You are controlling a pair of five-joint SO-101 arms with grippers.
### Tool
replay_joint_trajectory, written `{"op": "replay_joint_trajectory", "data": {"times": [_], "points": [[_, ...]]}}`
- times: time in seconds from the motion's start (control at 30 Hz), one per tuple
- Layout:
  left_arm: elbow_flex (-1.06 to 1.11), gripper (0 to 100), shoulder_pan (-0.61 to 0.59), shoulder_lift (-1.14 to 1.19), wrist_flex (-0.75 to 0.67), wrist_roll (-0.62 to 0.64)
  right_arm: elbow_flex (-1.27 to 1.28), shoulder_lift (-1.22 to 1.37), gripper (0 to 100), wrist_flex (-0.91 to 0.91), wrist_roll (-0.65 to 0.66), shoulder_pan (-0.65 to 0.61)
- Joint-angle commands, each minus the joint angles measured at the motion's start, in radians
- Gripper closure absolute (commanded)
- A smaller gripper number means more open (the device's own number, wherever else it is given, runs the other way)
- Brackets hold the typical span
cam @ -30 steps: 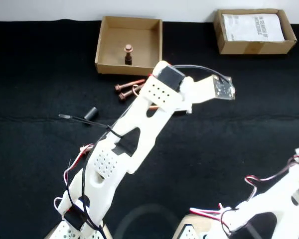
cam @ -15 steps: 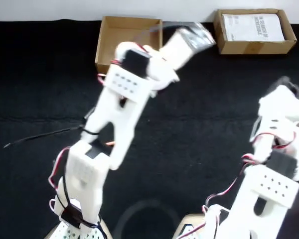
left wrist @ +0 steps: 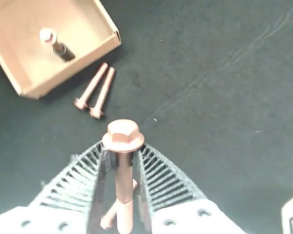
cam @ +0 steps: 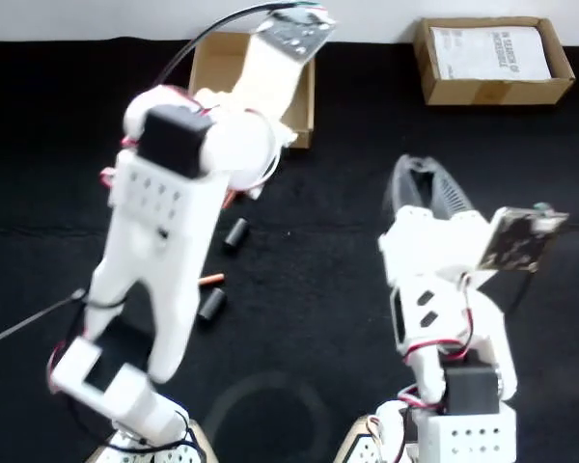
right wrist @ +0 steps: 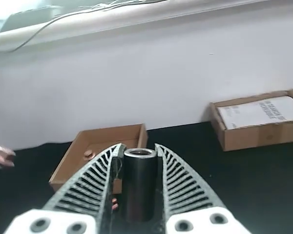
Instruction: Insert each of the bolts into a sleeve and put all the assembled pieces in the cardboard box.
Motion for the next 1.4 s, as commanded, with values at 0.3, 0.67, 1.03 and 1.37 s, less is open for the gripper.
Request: {"op": "replay_joint_trajectory", "data": {"times": [0.3,0.67,1.03,1.37], "points": [[0.424,99,-0.005,-0.478,-0.242,0.226,0.160,-0.160,99.2,-0.022,0.031,-0.168],[1.167,99,0.059,-0.788,-1.056,0.302,0.278,-0.259,99.2,-0.022,0.031,-0.262],[1.348,99,0.194,-0.832,-1.327,0.296,0.369,-0.334,99.2,-0.018,0.026,-0.262],[1.322,99,0.229,-0.792,-1.375,0.301,0.417,-0.329,99.2,-0.022,0.026,-0.285]]}}
